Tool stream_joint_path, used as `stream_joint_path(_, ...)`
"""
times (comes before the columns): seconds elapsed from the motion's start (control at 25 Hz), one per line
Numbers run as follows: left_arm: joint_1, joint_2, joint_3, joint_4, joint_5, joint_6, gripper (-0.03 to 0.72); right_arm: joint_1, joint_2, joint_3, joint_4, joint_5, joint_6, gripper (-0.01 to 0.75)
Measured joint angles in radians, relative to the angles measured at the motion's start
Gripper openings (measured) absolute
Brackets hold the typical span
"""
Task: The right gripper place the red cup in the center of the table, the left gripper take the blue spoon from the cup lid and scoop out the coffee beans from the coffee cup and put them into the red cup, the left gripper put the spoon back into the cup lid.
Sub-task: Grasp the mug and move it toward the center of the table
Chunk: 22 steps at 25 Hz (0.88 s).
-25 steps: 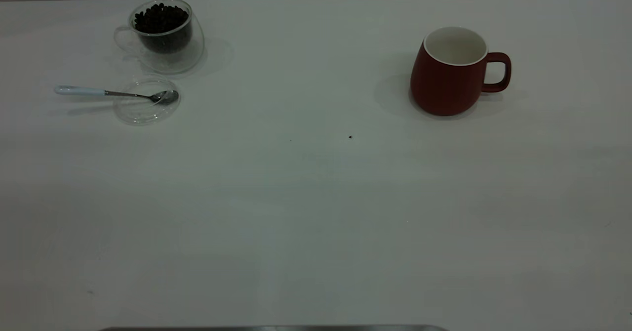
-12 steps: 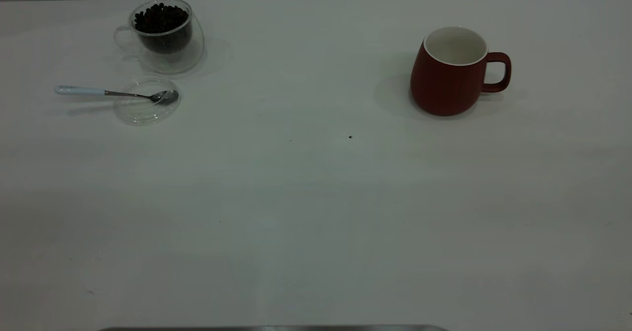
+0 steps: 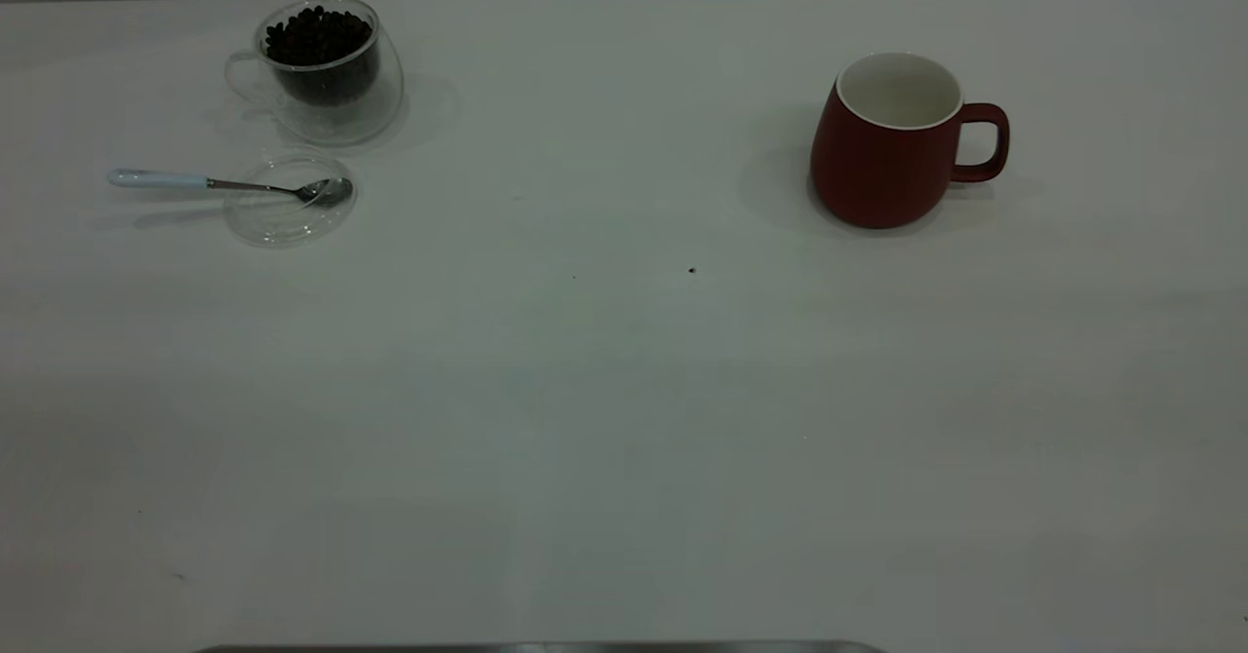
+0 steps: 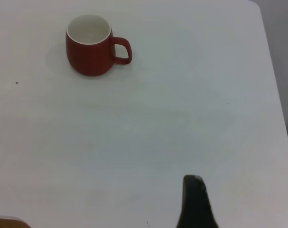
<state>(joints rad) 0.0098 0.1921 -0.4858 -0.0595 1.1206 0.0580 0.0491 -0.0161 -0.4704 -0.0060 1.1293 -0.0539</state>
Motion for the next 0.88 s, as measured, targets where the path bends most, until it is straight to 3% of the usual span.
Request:
stream_joint_path(0.48,0.0,0.0,0.0,0.0,0.0,0.0,0.586,0.0,0.054,-0.058,0.006,-0.004,0.0,0.546)
stream_joint_path(0.64,0.0,0.0,0.0,0.0,0.0,0.0,0.586,0.0,0.25,-0.162,0.006,-0.019,-0.002,0.546)
stream_joint_path(0.88,0.0,0.0,0.0,0.0,0.0,0.0,0.586,0.0,0.675,-0.258,0.044,-0.172,-0.054,0.546)
